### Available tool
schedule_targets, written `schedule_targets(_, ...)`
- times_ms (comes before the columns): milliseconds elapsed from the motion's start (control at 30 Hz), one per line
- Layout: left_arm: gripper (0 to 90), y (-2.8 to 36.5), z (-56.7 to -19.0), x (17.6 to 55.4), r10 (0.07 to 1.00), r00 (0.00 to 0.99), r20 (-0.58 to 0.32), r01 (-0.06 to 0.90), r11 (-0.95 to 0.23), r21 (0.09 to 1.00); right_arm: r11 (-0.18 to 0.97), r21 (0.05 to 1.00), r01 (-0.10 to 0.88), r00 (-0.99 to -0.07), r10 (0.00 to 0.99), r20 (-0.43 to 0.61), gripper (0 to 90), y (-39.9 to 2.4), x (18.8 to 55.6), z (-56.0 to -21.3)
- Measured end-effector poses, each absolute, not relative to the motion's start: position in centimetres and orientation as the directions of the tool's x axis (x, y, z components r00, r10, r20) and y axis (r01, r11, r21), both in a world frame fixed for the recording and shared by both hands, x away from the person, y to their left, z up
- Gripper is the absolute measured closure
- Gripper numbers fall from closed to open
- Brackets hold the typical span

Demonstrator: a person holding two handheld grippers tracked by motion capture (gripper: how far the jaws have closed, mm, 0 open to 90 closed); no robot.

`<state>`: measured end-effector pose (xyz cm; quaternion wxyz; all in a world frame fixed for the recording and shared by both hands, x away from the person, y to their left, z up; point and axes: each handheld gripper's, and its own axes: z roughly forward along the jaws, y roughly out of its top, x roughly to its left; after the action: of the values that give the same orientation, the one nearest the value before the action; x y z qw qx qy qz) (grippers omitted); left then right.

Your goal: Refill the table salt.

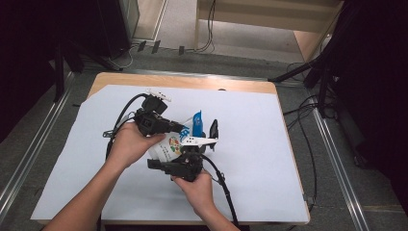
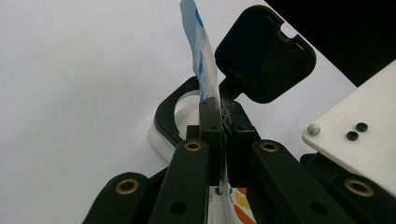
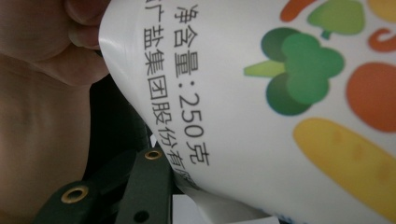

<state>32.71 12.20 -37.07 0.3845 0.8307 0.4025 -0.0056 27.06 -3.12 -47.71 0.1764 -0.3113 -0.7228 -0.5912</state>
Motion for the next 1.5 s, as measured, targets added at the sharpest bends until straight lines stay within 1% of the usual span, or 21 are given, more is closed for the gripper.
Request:
schedule_targets(767, 89.3, 11.93, -36.88, 32.73, 0.664, 0.681, -0.31, 0.669, -0.391, 0.632, 0.096, 0.748, 0.657, -0.747, 0.212, 0.629, 68.9, -3.19, 27.3, -47.76)
schedule_targets(967, 90.0, 11.83, -36.92, 32.76, 0.663, 0.683, -0.307, 0.666, -0.393, 0.634, 0.101, 0.749, 0.655, -0.748, 0.228, 0.624, 68.5, -3.15, 27.25, -47.7)
schedule_targets(1200, 90.0, 11.78, -36.92, 32.78, 0.671, 0.68, -0.295, 0.664, -0.393, 0.636, 0.12, 0.758, 0.641, -0.758, 0.253, 0.601, 65.3, -2.94, 27.13, -47.63)
schedule_targets(1500, 90.0, 11.97, -36.88, 32.81, 0.681, 0.673, -0.289, 0.668, -0.392, 0.633, 0.12, 0.759, 0.64, -0.756, 0.273, 0.595, 65.3, -2.9, 27.03, -47.53)
